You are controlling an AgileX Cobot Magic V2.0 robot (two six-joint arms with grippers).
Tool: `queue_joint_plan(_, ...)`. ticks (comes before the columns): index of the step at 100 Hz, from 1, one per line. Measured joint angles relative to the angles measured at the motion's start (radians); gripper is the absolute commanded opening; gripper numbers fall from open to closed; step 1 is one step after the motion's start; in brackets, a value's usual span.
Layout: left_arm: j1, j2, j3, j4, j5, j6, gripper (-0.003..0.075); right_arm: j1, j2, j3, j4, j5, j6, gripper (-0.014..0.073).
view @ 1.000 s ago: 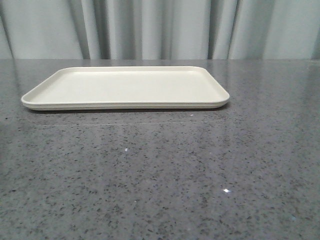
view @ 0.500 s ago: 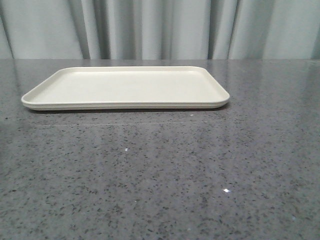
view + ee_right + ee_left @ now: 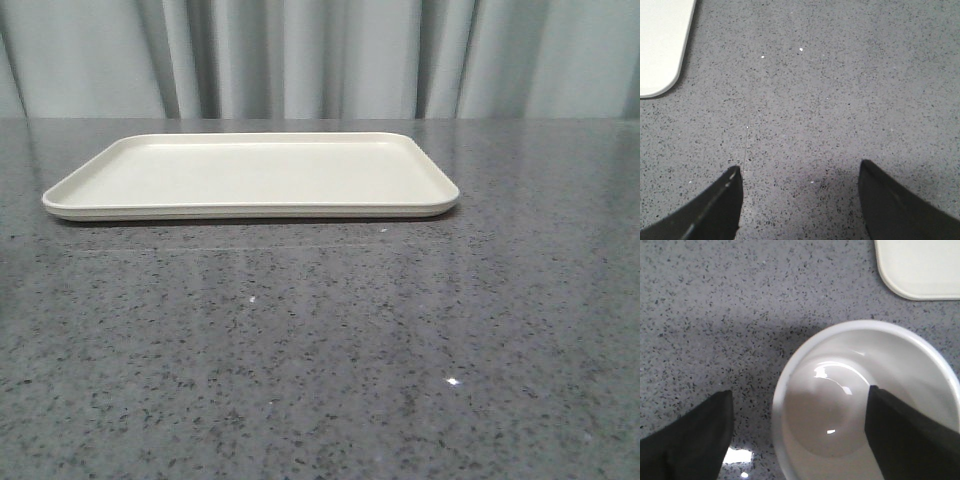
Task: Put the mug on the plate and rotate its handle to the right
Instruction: 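Lift the white mug with the left gripper toward the cream tray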
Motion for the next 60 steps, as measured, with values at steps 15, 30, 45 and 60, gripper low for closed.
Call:
queue_joint_plan(15,0.000,0.021,0.000,0.000,-0.002,0.000,0.0389,0.000,0.000,0.000,0.002,0.000,0.000,0.0500)
queue_joint_plan(30,0.000,0.021,0.000,0.000,-0.002,0.000,0.0144,0.000,0.000,0.000,0.002,0.000,0.000,0.0500)
queue_joint_plan(45,0.000,0.021,0.000,0.002,-0.002,0.000,-0.0020,0.000,0.000,0.000,0.002,0.000,0.000,0.0500)
queue_joint_plan(60,0.000,0.023,-0.014,-0.002,0.006,0.000,-0.0020,0.000,0.000,0.000,0.002,0.000,0.000,0.0500)
